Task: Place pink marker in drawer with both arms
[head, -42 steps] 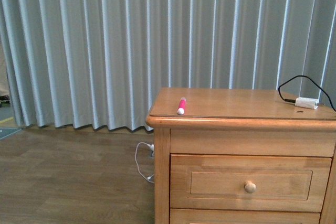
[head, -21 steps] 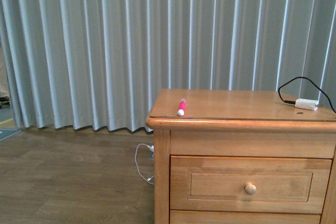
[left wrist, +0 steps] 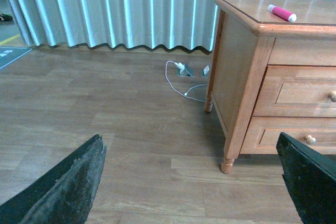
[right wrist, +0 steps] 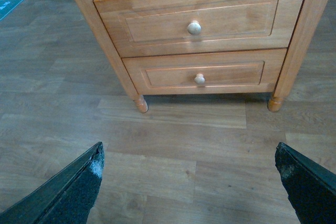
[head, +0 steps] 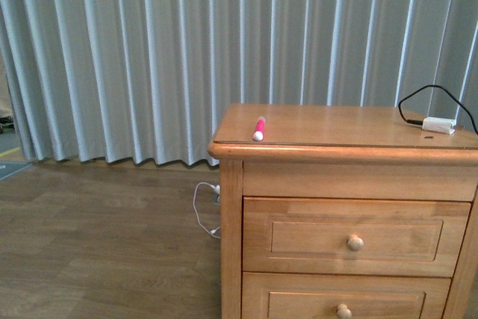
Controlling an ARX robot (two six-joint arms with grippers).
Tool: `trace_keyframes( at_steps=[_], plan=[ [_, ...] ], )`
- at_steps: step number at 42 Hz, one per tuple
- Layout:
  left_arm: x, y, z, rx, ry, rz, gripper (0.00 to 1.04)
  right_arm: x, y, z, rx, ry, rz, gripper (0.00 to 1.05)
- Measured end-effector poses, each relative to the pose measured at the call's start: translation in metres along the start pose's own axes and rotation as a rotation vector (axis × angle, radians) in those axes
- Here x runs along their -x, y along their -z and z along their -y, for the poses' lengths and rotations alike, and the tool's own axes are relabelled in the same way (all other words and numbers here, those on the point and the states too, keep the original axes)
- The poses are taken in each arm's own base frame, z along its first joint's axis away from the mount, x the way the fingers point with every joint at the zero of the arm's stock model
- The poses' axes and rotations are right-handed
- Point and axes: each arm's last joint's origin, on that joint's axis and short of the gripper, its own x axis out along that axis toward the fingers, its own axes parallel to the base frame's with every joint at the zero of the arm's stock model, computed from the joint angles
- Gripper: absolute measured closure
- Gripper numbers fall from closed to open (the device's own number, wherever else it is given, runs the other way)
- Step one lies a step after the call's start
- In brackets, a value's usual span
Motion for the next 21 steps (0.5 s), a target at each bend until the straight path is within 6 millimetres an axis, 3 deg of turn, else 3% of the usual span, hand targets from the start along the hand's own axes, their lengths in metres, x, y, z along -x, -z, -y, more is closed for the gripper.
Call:
trace_keyframes(
  at_steps=[10,13,21],
  plan=[
    [0.0,0.0,0.0,0.0,0.0,0.0,0.06,-0.051,-0.013,-0.011,-0.014,0.02,-0.003,0.09],
    [0.0,0.0,0.0,0.0,0.0,0.0,0.06,-0.079,-0.017,-0.016,-0.023,0.044,-0.007,0.09],
    [0.0,0.0,0.0,0.0,0.0,0.0,0.06,-0.128,-0.019,-0.024,-0.022,0.09,-0.021,0.09]
  ],
)
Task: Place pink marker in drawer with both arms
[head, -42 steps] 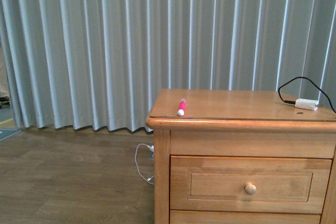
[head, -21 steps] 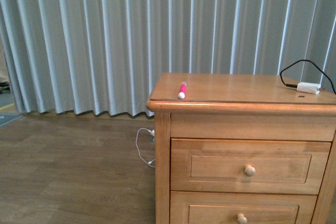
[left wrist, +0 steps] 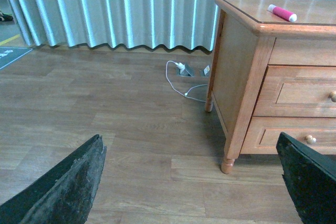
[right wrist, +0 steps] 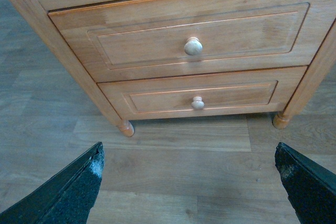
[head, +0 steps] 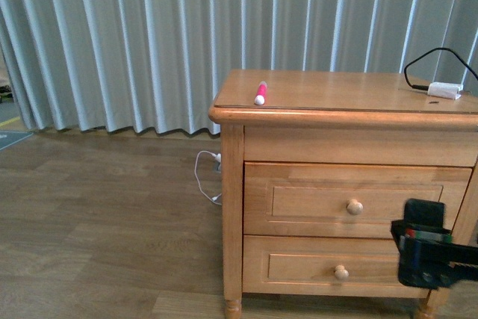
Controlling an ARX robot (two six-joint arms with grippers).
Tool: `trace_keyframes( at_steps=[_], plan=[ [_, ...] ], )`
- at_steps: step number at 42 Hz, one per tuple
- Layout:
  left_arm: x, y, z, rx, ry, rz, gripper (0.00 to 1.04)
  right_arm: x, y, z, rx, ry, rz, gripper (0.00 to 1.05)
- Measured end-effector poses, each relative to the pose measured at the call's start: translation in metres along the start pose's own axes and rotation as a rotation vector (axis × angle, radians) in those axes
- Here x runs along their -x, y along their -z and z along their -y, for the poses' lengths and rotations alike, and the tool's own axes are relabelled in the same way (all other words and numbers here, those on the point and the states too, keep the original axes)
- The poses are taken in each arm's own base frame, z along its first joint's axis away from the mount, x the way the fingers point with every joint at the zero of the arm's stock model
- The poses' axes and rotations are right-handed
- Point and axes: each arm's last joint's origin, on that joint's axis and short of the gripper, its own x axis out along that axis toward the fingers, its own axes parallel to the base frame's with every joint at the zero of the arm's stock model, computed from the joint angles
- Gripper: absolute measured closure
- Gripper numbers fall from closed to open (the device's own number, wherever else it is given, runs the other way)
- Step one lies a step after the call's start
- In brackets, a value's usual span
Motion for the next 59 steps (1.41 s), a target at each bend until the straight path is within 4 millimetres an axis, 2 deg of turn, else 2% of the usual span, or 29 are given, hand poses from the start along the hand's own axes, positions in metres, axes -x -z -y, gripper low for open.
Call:
trace_keyframes(
  at_steps=[8,14,23,37,49,59],
  plan=[
    [0.0,0.0,0.0,0.0,0.0,0.0,0.06,-0.042,-0.002,-0.011,0.012,0.024,0.0,0.09],
    [0.0,0.0,0.0,0.0,0.0,0.0,0.06,-0.087,-0.005,-0.02,0.027,0.039,0.011,0.09],
    [0.0,0.0,0.0,0.0,0.0,0.0,0.06,-0.132,-0.007,-0.026,0.044,0.041,0.027,0.09],
    [0.0,0.0,0.0,0.0,0.0,0.0,0.06,-0.172,-0.009,-0.024,0.061,0.042,0.044,0.09],
    [0.0,0.0,0.0,0.0,0.0,0.0,0.06,-0.203,0.0,-0.013,0.104,0.058,0.023,0.09],
    [0.0,0.0,0.0,0.0,0.0,0.0,0.06,-0.217,-0.003,-0.012,0.13,0.056,0.021,0.09]
  ],
)
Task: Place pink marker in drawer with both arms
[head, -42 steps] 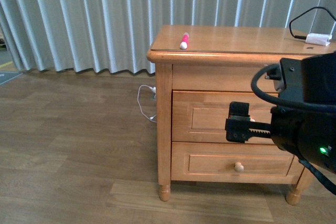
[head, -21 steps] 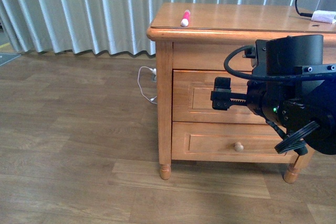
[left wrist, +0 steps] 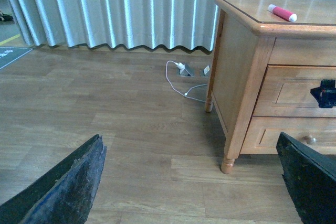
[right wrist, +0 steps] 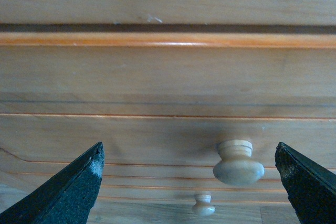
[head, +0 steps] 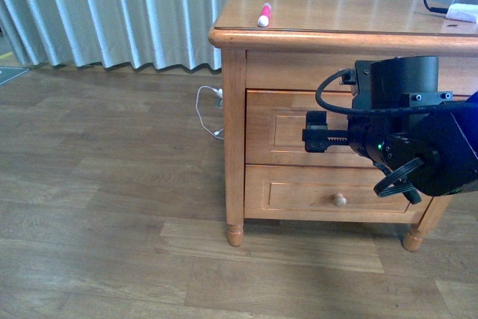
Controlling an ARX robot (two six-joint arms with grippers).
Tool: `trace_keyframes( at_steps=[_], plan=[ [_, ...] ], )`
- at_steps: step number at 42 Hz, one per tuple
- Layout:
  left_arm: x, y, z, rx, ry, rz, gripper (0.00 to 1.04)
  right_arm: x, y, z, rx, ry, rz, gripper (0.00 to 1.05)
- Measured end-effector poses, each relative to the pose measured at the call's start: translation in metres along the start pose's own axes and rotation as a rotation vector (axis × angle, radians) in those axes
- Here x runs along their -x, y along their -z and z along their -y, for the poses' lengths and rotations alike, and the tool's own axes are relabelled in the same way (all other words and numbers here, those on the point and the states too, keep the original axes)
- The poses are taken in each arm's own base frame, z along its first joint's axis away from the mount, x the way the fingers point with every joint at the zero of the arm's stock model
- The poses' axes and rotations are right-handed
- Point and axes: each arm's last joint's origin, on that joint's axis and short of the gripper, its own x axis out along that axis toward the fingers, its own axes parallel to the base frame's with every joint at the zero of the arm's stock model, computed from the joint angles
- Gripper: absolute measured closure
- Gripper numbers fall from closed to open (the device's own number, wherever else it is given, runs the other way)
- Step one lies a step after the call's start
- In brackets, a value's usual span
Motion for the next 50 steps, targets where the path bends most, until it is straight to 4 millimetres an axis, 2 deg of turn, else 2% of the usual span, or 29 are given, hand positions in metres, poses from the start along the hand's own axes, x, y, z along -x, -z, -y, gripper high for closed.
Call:
trace_keyframes(
  at_steps=[16,26,34,44,50],
  plan=[
    [0.0,0.0,0.0,0.0,0.0,0.0,0.06,-0.012,0.004,0.005,0.019,0.046,-0.016,0.09],
    [0.0,0.0,0.0,0.0,0.0,0.0,0.06,-0.012,0.005,0.007,0.025,0.054,-0.02,0.11],
    [0.0,0.0,0.0,0.0,0.0,0.0,0.06,-0.012,0.005,0.007,0.034,0.064,-0.021,0.35],
    [0.0,0.0,0.0,0.0,0.0,0.0,0.06,-0.012,0.006,0.01,0.042,0.101,-0.027,0.79],
    [0.0,0.0,0.0,0.0,0.0,0.0,0.06,-0.011,0.008,0.01,0.039,0.099,-0.033,0.81]
  ],
)
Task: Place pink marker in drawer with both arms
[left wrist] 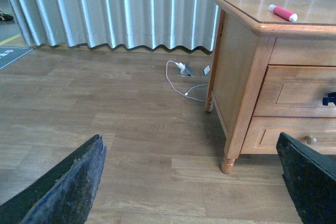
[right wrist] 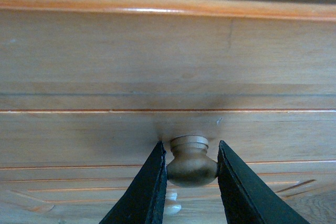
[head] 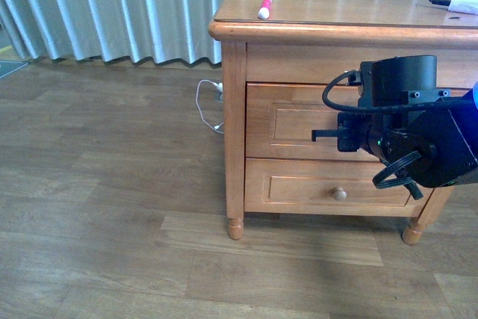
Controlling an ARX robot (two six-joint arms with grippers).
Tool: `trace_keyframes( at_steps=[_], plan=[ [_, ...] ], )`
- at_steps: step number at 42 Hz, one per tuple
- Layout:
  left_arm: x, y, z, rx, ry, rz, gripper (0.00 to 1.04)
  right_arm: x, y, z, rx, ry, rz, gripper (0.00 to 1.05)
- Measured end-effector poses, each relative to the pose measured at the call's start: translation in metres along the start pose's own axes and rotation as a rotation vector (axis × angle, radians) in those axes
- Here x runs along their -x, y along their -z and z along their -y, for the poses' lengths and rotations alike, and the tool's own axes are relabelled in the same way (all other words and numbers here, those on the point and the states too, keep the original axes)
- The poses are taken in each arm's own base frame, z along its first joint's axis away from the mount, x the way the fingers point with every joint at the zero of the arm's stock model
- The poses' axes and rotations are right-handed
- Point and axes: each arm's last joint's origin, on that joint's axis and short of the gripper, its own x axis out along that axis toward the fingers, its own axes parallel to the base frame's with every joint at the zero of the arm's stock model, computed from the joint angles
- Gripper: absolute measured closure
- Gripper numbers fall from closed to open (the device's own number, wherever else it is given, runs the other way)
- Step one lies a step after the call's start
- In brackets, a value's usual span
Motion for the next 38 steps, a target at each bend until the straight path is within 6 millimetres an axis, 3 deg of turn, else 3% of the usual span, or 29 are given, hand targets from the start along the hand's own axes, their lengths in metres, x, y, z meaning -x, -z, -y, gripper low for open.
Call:
trace_keyframes(
  at_steps=[7,13,27,32,38],
  plan=[
    [0.0,0.0,0.0,0.0,0.0,0.0,0.06,0.007,0.004,0.002,0.0,-0.018,-0.009,0.81],
    [0.0,0.0,0.0,0.0,0.0,0.0,0.06,0.027,0.013,0.007,-0.016,-0.035,-0.022,0.81],
    [0.0,0.0,0.0,0.0,0.0,0.0,0.06,0.122,0.055,0.03,-0.08,-0.116,-0.083,0.8],
    [0.0,0.0,0.0,0.0,0.0,0.0,0.06,0.155,0.067,0.038,-0.094,-0.136,-0.116,0.57],
    [0.0,0.0,0.0,0.0,0.0,0.0,0.06,0.195,0.058,0.052,-0.107,-0.149,-0.116,0.3]
  ],
)
